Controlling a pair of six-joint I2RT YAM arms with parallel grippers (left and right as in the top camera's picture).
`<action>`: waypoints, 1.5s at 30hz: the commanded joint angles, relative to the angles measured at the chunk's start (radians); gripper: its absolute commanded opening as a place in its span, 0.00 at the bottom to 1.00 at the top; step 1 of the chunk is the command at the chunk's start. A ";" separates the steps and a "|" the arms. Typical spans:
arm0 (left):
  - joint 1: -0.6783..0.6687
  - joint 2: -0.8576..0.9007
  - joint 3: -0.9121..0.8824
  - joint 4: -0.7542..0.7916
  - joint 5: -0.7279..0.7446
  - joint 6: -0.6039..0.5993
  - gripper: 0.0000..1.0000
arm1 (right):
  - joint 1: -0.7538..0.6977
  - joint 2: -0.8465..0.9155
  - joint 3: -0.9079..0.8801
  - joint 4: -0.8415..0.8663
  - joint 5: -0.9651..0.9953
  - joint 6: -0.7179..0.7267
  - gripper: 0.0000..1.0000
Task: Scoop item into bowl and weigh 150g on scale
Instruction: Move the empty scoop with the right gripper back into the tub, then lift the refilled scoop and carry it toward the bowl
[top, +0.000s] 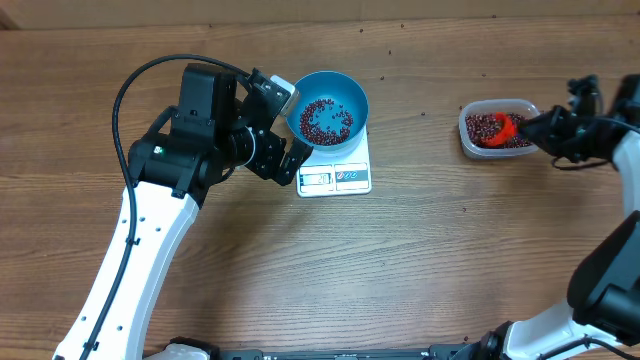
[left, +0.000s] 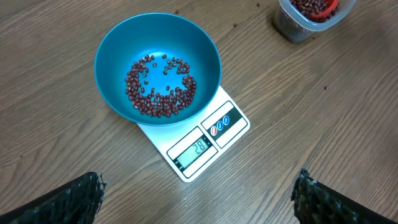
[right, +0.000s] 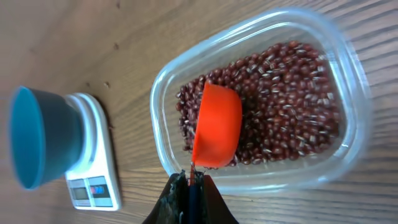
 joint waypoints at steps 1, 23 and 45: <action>0.002 -0.007 0.023 0.005 -0.007 -0.014 0.99 | -0.061 0.002 0.020 -0.008 -0.172 0.005 0.04; 0.002 -0.007 0.023 0.005 -0.007 -0.014 0.99 | -0.097 0.001 0.020 -0.080 -0.634 -0.111 0.04; 0.002 -0.007 0.023 0.005 -0.007 -0.014 1.00 | 0.476 -0.097 0.038 0.291 -0.258 0.186 0.04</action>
